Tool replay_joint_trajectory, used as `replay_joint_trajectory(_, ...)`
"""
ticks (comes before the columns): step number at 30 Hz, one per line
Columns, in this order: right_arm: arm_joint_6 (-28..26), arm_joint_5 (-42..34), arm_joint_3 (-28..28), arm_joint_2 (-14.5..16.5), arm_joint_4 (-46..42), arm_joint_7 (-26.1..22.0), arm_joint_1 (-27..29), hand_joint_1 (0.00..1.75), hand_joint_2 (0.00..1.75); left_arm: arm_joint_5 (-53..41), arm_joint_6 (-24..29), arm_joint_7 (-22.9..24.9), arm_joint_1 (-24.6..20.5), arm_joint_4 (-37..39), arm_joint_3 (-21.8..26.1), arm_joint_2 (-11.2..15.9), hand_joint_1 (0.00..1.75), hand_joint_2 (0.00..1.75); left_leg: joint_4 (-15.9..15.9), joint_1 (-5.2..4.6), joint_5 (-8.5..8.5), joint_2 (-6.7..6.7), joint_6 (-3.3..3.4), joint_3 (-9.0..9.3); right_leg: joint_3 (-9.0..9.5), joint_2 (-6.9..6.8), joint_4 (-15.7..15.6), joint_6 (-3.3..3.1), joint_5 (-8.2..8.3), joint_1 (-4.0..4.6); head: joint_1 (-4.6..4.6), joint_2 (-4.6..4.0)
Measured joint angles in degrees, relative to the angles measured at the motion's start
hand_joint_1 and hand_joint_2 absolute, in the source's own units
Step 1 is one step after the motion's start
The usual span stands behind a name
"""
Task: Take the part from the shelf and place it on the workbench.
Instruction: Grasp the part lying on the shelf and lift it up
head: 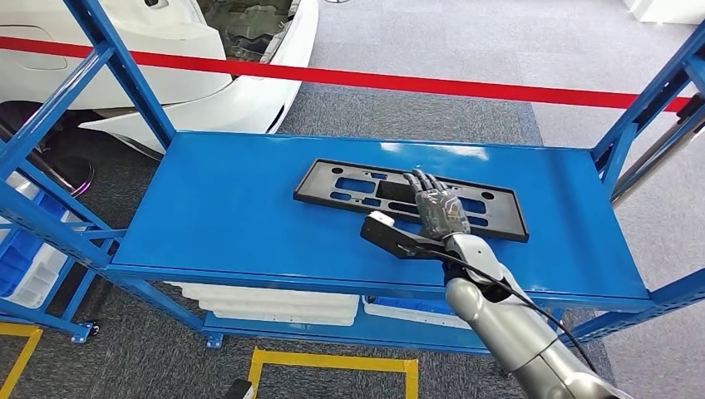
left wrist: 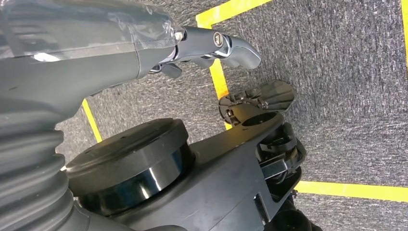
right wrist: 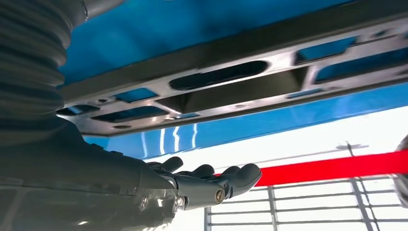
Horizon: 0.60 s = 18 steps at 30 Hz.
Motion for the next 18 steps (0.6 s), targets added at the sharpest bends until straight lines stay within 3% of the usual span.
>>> replay_joint_trajectory(18, 3.3, -0.3, -3.5, -1.7, 4.0, -1.1, -1.9, 0.0, 1.75, -1.1, -0.6, -0.3, -0.1, 0.0, 0.2, 0.0, 0.0, 1.75, 0.0, 0.0, 0.0, 0.0, 0.0, 0.0, 0.0, 0.0, 0.0, 0.0, 0.0, 0.0, 0.02, 0.0)
